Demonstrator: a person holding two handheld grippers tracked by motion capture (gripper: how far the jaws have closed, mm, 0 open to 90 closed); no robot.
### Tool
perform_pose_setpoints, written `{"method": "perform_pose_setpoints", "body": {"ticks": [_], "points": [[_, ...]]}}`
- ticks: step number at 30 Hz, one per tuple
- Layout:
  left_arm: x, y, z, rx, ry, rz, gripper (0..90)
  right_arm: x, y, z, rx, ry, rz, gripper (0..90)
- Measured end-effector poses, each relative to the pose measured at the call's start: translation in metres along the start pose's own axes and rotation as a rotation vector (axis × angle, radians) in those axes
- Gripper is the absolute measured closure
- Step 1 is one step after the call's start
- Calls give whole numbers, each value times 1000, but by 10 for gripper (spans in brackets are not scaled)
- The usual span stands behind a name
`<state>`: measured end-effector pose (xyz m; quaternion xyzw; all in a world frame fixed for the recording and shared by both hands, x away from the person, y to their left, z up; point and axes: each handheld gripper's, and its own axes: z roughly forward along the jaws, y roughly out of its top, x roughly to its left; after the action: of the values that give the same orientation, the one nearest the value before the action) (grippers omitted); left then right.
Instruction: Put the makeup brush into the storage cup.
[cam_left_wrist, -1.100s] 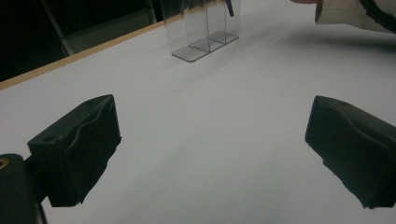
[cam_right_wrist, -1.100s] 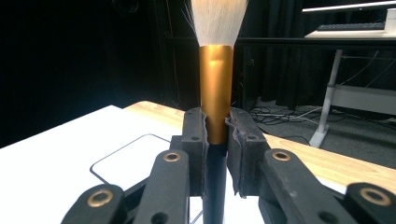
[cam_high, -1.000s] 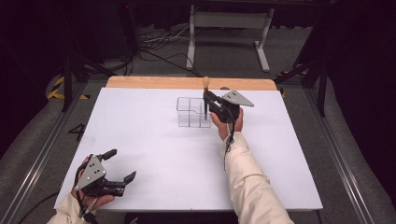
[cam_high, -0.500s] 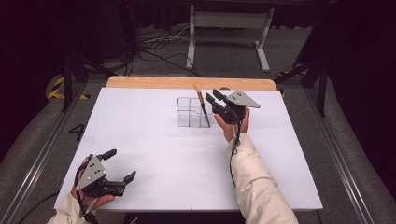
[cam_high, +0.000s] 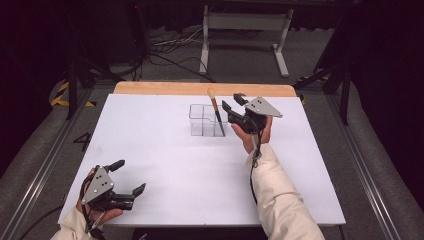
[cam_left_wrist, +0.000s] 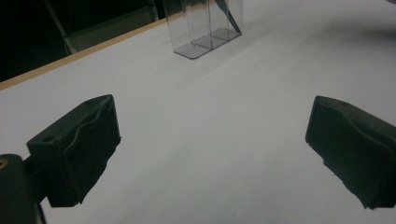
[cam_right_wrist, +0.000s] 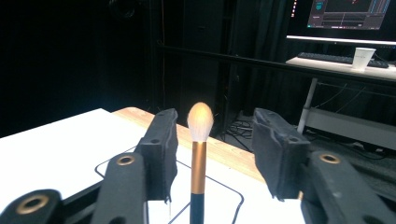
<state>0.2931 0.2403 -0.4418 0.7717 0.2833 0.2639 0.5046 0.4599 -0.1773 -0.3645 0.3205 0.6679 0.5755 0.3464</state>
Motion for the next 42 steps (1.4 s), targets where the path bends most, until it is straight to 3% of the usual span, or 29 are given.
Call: {"method": "perform_pose_setpoints", "body": {"ticks": [17, 27, 39, 42], "points": [[1, 0, 0, 4, 4, -8, 36, 0, 8, -16, 7, -22, -75, 278], [1, 0, 1, 2, 9, -5, 37, -4, 9, -27, 27, -53, -92, 149], [1, -1, 2, 12, 16, -5, 39, -8, 9, -36, 49, -96, -100, 110], [1, -1, 2, 11, 17, -5, 39, -8, 9, -38, 60, -85, -109, 107]]}}
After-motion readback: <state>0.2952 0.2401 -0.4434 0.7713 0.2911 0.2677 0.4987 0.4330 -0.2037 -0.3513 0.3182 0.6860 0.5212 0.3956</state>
